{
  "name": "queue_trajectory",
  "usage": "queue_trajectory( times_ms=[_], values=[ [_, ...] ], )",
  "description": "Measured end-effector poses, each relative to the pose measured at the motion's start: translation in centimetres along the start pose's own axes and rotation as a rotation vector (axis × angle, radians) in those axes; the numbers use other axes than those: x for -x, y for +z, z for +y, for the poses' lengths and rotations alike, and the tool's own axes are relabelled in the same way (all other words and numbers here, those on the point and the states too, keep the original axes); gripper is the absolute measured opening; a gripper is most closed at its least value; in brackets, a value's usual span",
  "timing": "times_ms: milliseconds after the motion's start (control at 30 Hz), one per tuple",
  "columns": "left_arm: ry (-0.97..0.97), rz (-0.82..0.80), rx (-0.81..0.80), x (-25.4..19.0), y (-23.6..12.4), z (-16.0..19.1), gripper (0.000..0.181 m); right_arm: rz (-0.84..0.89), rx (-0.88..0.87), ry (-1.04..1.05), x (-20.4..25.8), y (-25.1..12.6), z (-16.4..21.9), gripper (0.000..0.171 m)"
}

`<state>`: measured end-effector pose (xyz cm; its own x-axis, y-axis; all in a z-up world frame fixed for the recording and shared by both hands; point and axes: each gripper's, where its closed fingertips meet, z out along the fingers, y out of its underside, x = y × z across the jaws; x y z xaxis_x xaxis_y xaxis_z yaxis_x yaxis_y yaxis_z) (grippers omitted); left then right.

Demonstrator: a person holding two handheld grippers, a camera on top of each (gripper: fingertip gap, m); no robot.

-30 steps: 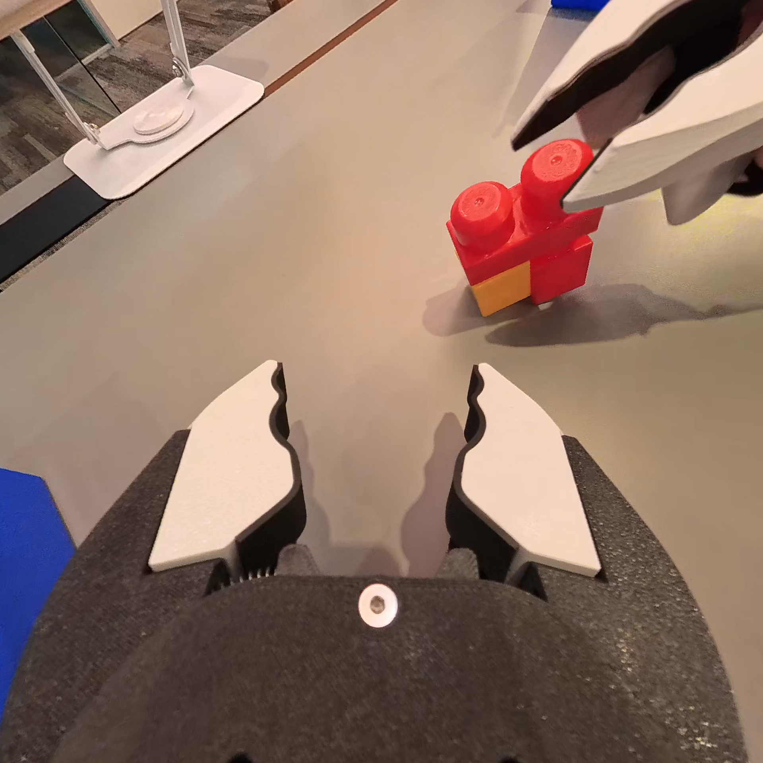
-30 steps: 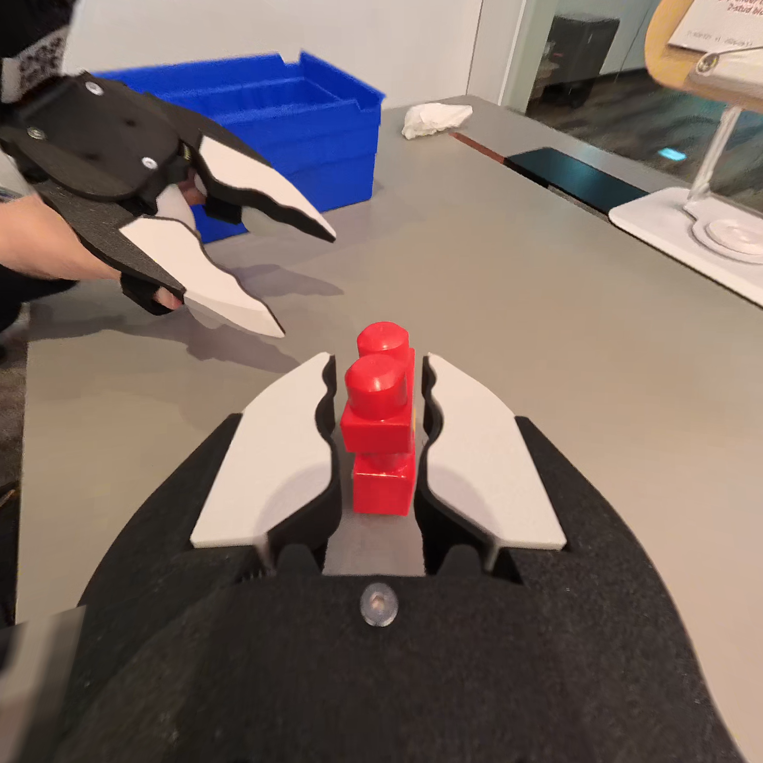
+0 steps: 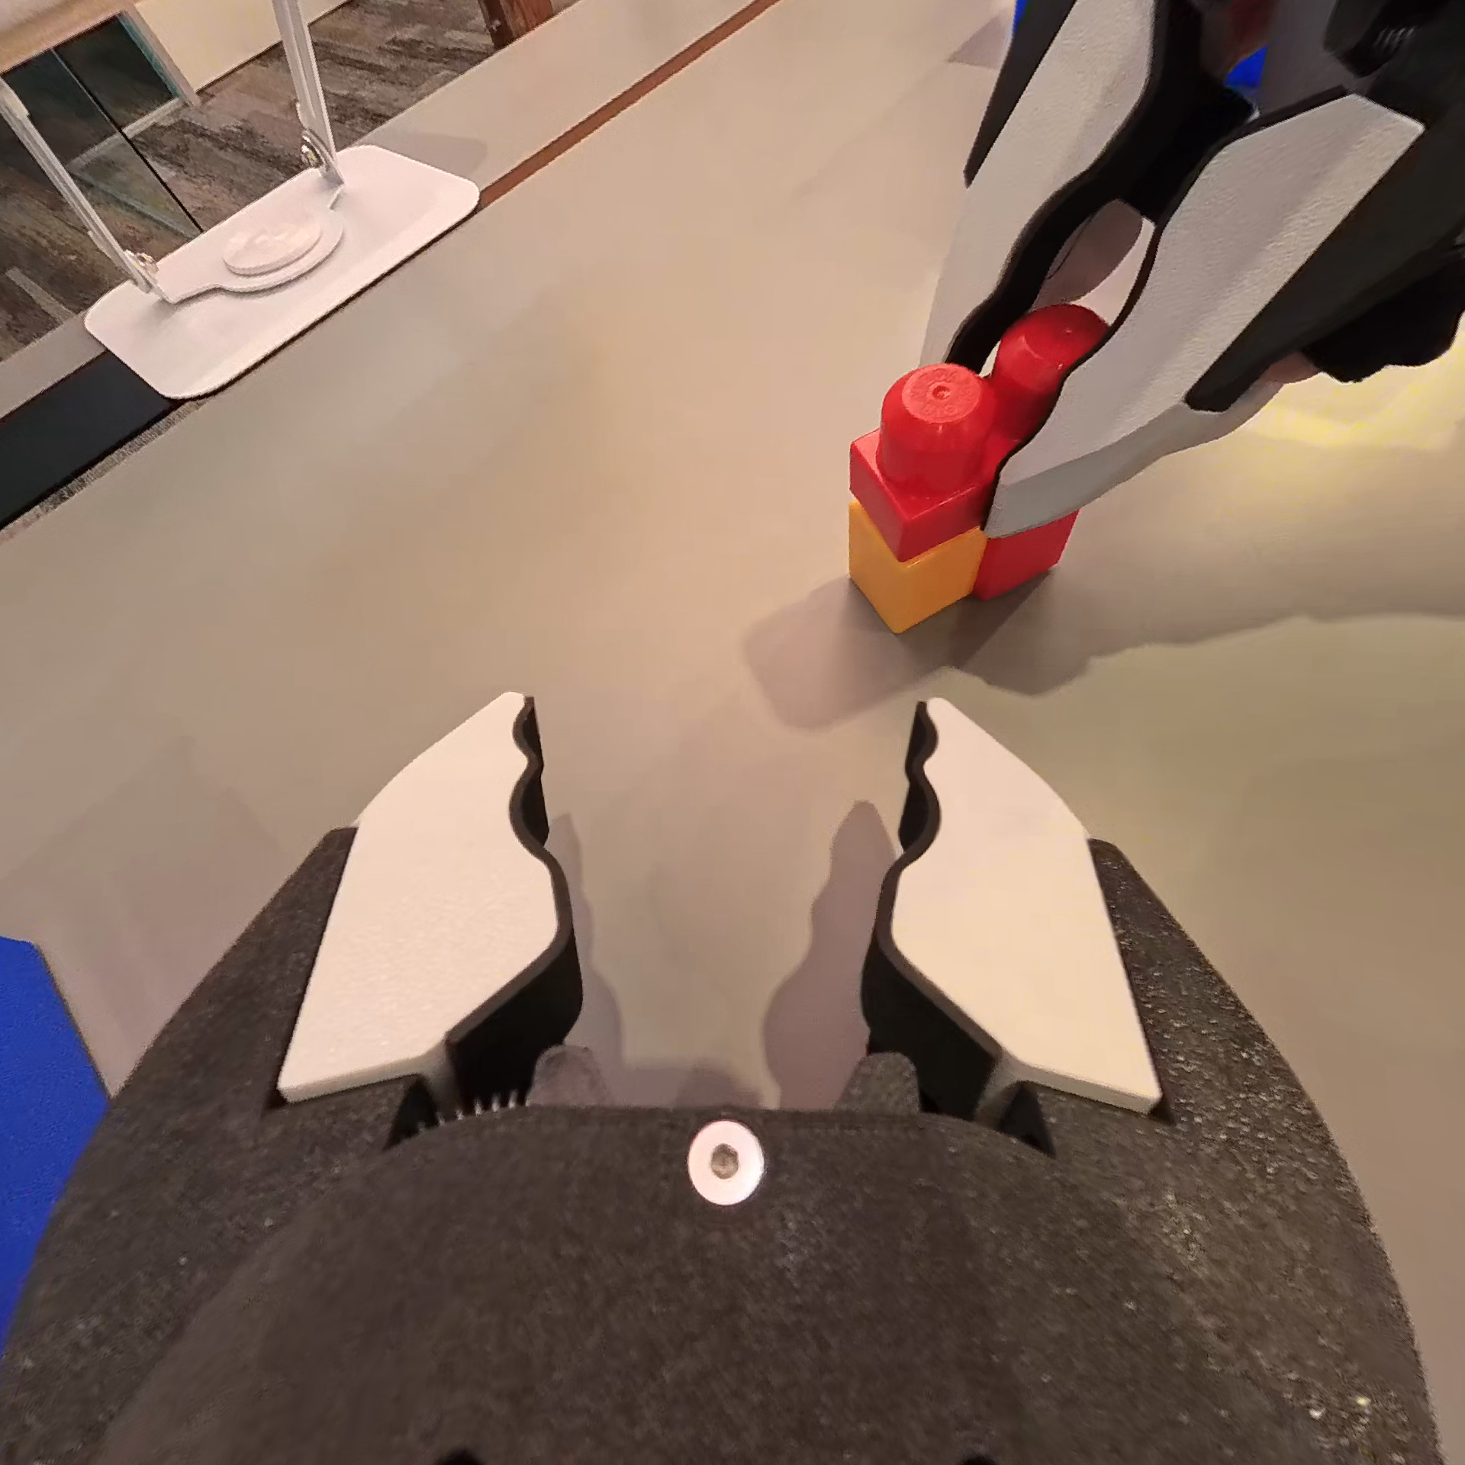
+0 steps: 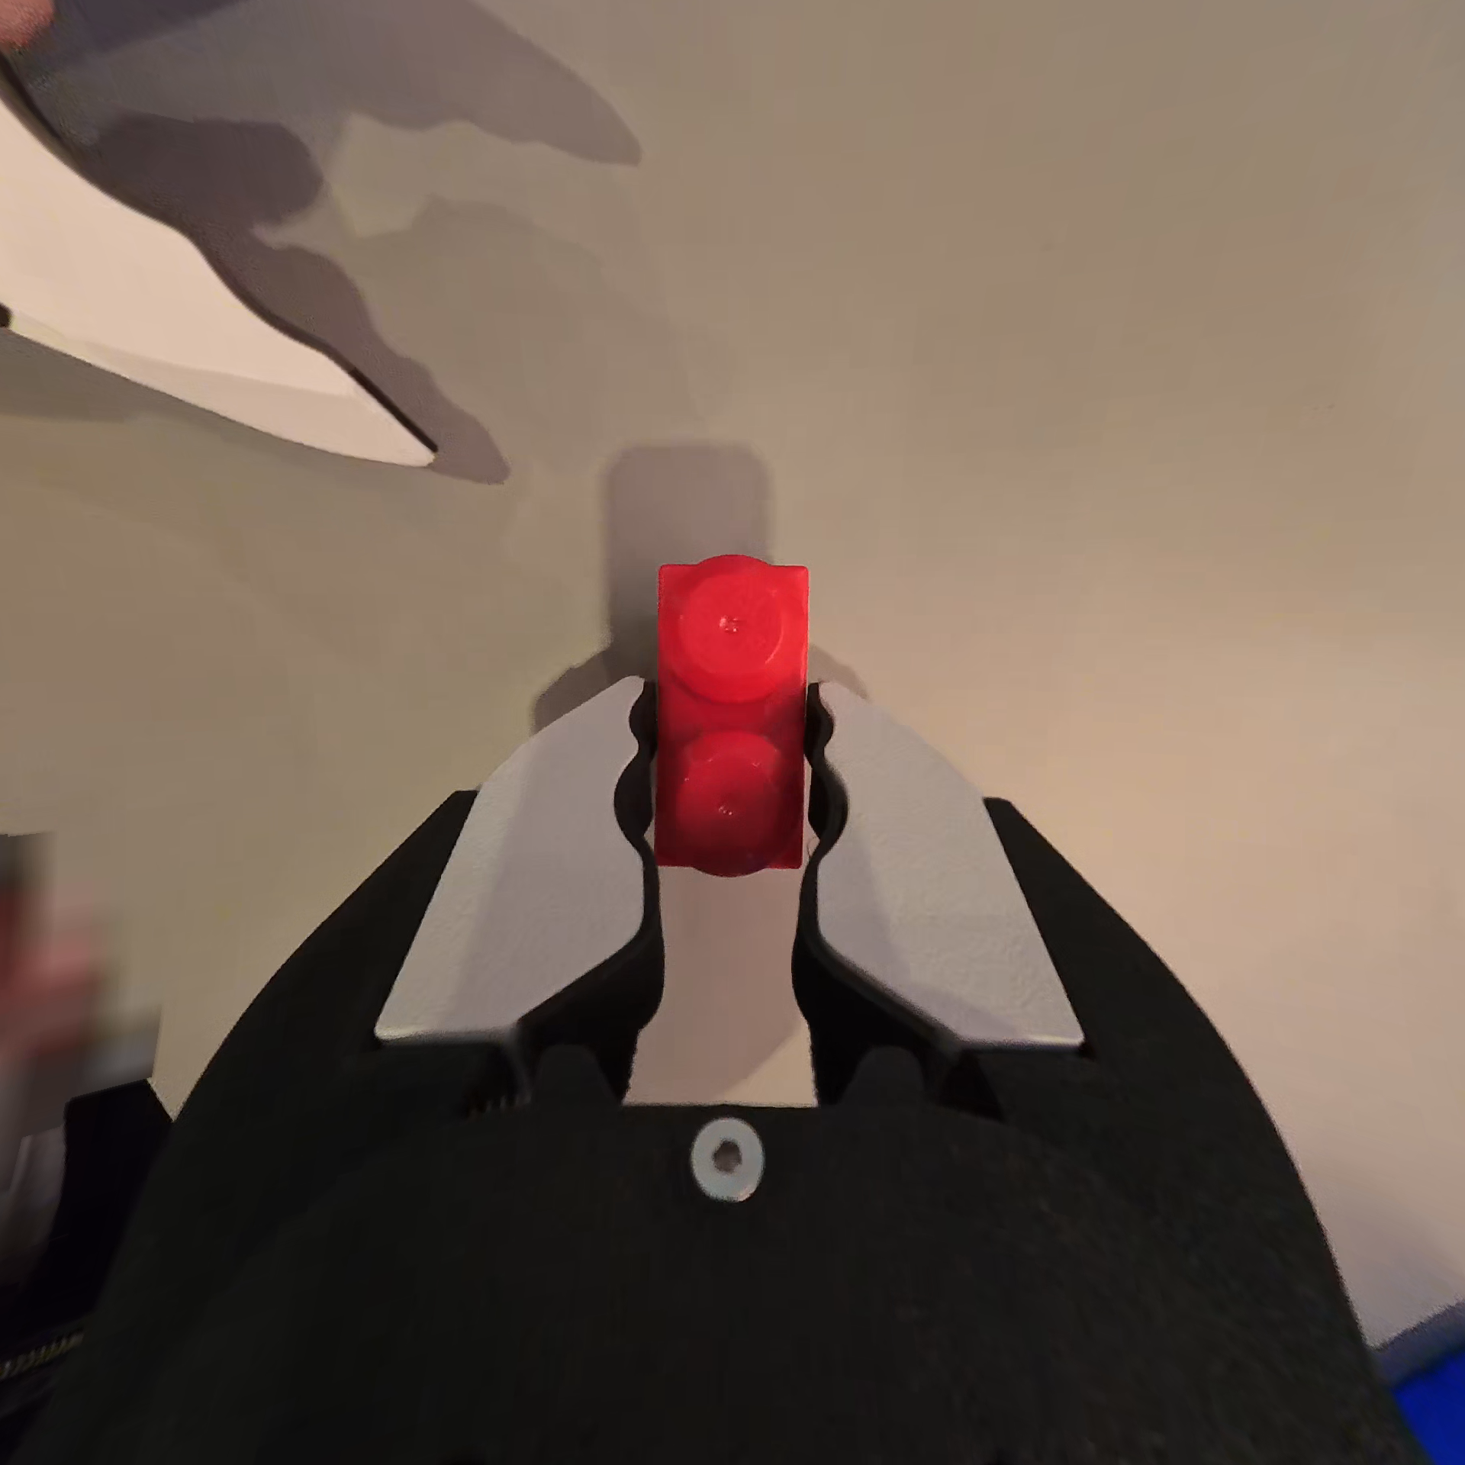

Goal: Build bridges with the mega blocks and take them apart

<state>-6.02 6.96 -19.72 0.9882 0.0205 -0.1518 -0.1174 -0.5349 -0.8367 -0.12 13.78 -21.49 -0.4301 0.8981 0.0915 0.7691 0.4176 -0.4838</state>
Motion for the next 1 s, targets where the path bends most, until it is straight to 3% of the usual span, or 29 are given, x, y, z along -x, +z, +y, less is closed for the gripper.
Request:
queue_trajectory(
  times_ms=[233,367,800,1000],
  values=[
    [-0.053,0.006,-0.093,0.3,-0.7,-1.3,0.094,-0.009,-0.024,-0.034,0.1,-0.1,0.1,0.035],
    [-0.055,-0.017,-0.183,0.7,-1.6,-2.6,0.094,-0.008,-0.075,-0.066,0.5,0.2,0.0,0.044],
    [-0.109,-0.05,-0.406,1.5,-4.2,-5.4,0.063,0.027,-0.261,-0.012,-0.1,-1.5,-1.3,0.057],
    [-0.184,0.002,-0.425,1.5,-4.5,-5.4,0.062,0.03,-0.352,-0.015,-0.4,-3.1,-1.4,0.043]
  ],
)
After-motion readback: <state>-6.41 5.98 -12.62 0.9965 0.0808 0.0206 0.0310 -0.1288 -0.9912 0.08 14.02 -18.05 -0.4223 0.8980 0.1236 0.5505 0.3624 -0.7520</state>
